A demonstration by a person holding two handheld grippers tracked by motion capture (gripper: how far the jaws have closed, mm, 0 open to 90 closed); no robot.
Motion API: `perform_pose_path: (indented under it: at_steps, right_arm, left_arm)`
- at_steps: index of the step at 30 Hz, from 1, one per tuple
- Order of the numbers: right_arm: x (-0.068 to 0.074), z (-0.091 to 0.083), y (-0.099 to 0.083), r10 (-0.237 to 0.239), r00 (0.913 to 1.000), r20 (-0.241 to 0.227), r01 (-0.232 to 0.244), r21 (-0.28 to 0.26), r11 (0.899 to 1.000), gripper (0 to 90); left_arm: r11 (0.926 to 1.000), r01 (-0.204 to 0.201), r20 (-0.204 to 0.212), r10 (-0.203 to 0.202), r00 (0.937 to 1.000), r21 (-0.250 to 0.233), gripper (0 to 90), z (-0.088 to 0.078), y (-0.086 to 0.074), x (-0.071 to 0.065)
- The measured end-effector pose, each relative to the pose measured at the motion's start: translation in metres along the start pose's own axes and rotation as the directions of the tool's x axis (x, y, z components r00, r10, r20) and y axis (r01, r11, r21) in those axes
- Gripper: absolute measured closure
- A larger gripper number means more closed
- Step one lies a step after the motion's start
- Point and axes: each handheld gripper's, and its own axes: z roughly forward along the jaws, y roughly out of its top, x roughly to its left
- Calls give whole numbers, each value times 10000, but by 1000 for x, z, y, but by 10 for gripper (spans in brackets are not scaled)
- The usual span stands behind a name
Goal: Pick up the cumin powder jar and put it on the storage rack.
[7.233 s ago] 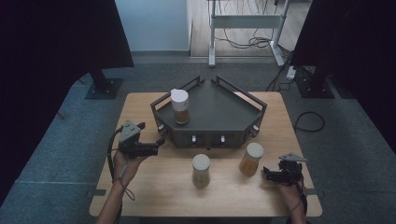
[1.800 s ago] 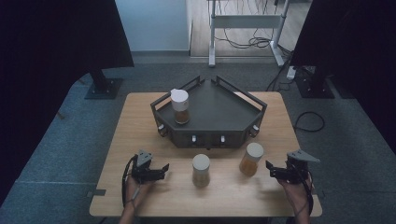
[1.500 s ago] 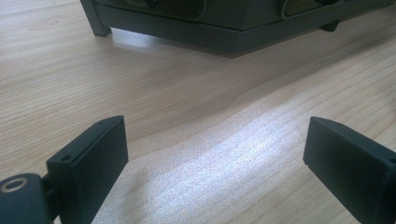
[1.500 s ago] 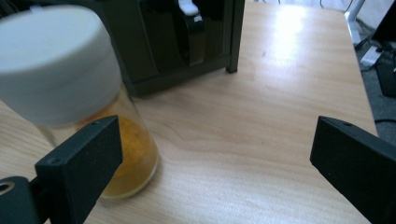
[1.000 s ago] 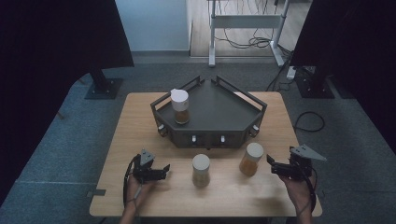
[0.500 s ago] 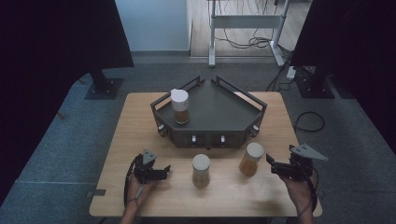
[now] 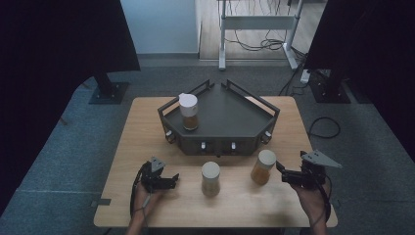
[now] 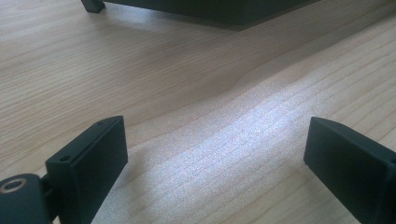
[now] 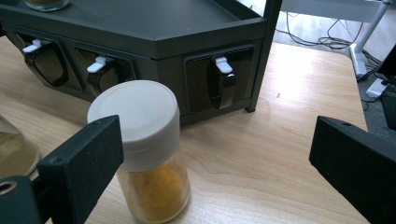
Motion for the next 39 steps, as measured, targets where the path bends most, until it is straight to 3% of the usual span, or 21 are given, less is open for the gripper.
perform_pose_path:
  at_steps: [14,39]
  right_arm:
    - [12,-1,7,-257,9990,-377,247,-259,9994,23]
    - [33,17,18,-620,9902,-1250,593,-254,9979,23]
  left_arm:
    - [10000,11,-30,-11,10000,55,62,1,1,-1]
    - [9980,385,-57,-382,9993,497,54,4,8,2]
